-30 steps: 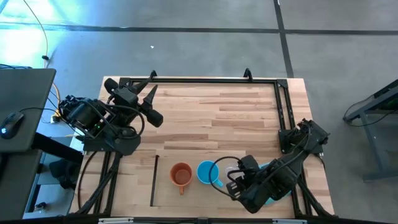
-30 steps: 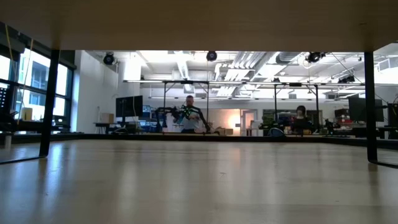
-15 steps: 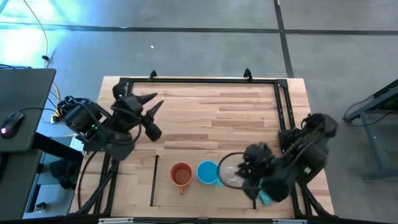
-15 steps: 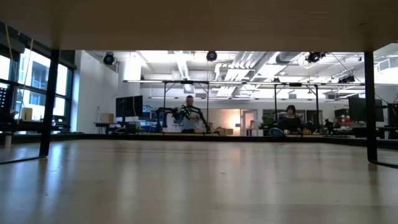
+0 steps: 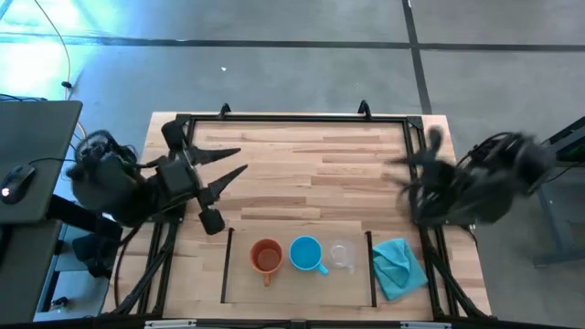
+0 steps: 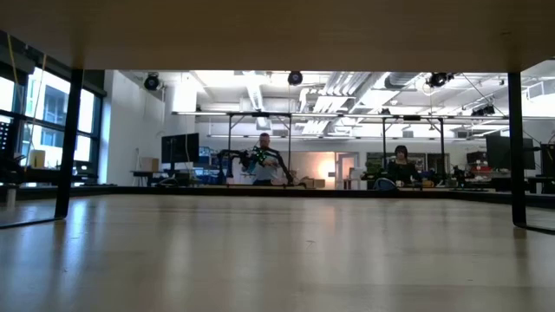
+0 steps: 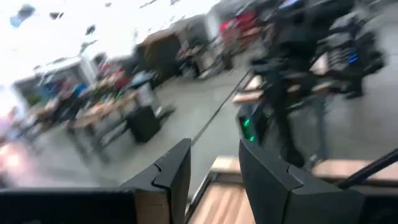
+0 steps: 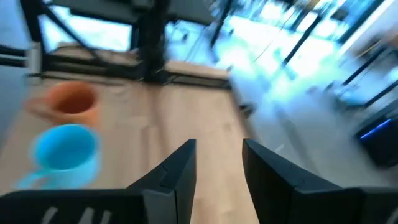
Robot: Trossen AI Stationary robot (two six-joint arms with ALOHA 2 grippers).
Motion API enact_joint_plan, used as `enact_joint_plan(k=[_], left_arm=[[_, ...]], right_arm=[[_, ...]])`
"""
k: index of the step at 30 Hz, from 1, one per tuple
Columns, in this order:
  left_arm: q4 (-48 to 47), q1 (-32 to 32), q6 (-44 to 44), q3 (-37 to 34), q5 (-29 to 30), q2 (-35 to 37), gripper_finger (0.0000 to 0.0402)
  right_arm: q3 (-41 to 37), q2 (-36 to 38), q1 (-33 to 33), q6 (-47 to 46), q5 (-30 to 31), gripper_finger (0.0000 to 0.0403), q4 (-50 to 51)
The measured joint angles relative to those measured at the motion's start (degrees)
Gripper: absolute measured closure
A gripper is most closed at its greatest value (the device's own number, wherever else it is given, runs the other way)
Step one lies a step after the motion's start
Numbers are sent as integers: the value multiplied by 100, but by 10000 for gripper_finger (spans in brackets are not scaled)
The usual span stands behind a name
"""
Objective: Stack small to large cups/mugs on shelf
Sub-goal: Return to Home Position
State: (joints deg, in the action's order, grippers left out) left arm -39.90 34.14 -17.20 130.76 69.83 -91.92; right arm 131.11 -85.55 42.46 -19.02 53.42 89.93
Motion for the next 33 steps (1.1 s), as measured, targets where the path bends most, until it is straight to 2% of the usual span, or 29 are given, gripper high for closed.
enact_joint_plan(k=[4, 6, 11, 16, 20, 24, 30, 33], left_arm=[[1385, -76, -1489, 0, -696, 43, 277], [1797, -182, -1848, 0, -1176, 164, 277], [1860, -567, -1731, 7, -2465, 611, 277], [1282, -1052, -1420, -2, -3212, 882, 277], [729, -1596, -1007, -2, -3755, 1187, 277], [426, -2228, -693, -115, -4589, 1537, 277], [288, -3147, -696, -763, -5612, 2331, 277], [431, -3709, -779, -1252, -6091, 2810, 277]], right_arm=[[0, 675, 0, 685, 662, 281, -41], [0, 1038, 0, 832, 787, 281, -124], [5, 1735, 0, 1324, 721, 281, -551], [4, 2167, 0, 2299, 450, 281, -1149], [0, 2464, 0, 3445, -268, 281, -1952], [2, 2765, 0, 4487, -1113, 281, -2702], [2, 3059, 7, 4821, -1688, 281, -2837], [2, 3090, 9, 4916, -2240, 281, -2741]])
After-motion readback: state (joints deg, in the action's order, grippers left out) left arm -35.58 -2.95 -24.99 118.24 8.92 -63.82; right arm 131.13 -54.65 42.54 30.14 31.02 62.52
